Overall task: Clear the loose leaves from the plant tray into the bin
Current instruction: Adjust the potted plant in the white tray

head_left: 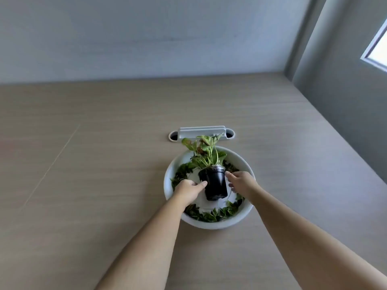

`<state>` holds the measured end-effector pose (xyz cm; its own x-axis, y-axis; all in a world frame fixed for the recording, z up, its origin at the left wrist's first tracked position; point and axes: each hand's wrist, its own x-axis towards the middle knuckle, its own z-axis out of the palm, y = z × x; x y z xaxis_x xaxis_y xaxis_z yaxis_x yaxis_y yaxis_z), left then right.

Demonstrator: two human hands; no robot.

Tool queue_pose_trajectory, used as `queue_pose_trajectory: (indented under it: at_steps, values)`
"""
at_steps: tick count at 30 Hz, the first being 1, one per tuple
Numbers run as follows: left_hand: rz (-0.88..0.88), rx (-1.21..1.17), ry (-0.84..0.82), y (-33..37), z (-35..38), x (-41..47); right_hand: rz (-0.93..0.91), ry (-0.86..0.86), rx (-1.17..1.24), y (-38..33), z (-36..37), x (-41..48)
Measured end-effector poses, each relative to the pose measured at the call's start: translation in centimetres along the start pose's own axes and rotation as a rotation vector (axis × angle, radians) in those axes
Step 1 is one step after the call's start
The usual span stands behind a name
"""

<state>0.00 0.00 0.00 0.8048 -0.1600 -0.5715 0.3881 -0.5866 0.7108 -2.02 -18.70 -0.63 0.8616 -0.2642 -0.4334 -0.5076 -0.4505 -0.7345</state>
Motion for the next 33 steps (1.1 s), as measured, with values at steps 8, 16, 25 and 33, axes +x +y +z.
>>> queue_pose_trajectory:
  at_steps: [8, 16, 25, 33]
  values:
    - [-0.004, -0.089, 0.124, 0.1, 1.7, 0.4, 0.023, -0.108, 0.050, 0.6, 0.8, -0.4]
    - [0.114, -0.130, 0.240, 2.4, 0.4, 0.0, -0.121, -0.028, 0.027, -1.9, -0.1, -1.0]
    - [0.158, -0.238, 0.240, 1.6, 0.6, 0.5, -0.150, 0.049, 0.165, -1.2, 1.7, -0.7]
    - [0.131, -0.233, 0.260, -0.7, 1.8, 1.8, -0.168, 0.057, 0.163, 0.8, 3.2, -0.3]
